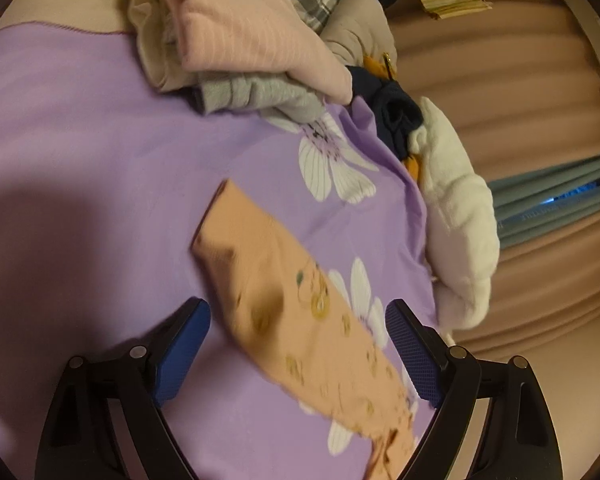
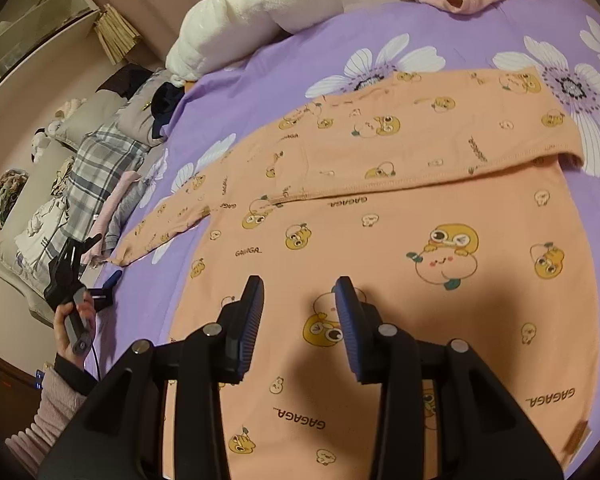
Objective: Fold small clothes
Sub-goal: 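Grasp the other sleeve cuff with the left gripper and lift it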
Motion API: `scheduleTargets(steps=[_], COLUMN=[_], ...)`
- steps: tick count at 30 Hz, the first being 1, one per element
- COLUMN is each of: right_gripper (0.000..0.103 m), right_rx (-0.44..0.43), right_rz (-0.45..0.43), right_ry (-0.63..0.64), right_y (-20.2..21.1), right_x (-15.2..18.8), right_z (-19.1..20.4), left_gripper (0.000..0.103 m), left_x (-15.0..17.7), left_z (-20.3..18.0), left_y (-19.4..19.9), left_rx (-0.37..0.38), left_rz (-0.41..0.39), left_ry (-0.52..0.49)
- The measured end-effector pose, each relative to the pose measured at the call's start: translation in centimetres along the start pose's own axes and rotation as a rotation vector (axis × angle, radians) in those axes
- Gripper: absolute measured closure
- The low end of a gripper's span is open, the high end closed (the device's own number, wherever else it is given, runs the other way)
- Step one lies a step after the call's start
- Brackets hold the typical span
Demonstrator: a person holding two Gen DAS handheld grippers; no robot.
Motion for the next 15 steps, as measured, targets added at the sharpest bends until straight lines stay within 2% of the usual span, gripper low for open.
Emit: scheduleTargets(steps=[4,6,7,8,9,11,14,15], right_gripper=[0.065,0.064,0.064,0.064,0.064,0.064,0.064,0.064], right_rx=[0.013,0.022,0.026,0.027,0.026,0.015,0.007,0.009], right_rz=[0.003,0.004,0.004,0.005,0.006,0.009,0.014,0.015], right_ry=[-0.014,-0.017,-0.018,-0.018,-0.020,-0.022,-0.009,-0.002], right_y=[-0.5,-0.7,-0.9,-1.0,-1.3,-1.5,-1.7,-1.7], right_x=[0.1,0.1,0.1,0.2,0.2,0.3,0.5,0.6], right_z=[-0.1,-0.1,0.0,0.1,0.2,0.6,1.2,1.3], left_gripper=[0.014,0.019,0.029,0.044,0.052,0.080,0.095,0.096], left_x=[-1.2,-1.3,-1.4,-1.4,-1.4,-1.3,-1.4,-1.4], left_z=[-0.2,-0.2,-0.1,0.1,0.4,1.5,2.7,3.0], left_y=[-1.3,-1.6,-1.8,-1.9,-2.2,-2.2,-1.8,-1.6], left_rx=[-0.042,-0.078,-0.091,-0.107,-0.121,-0.145,-0.128,-0.122], left_rz=[-0.016,-0.017,-0.018,-0.014,-0.007,0.004,-0.005,-0.008], left_ry=[-0.028,-0.043,-0.049,-0.052,-0.048,-0.032,0.000,0.009])
Point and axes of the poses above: each gripper's, at about its wrist camera, not at the fingertips, and y roughly against the way its jaws point, z to its left, x to its underside, the point moved 9 cm from there along -y, roughly the way its jaws point
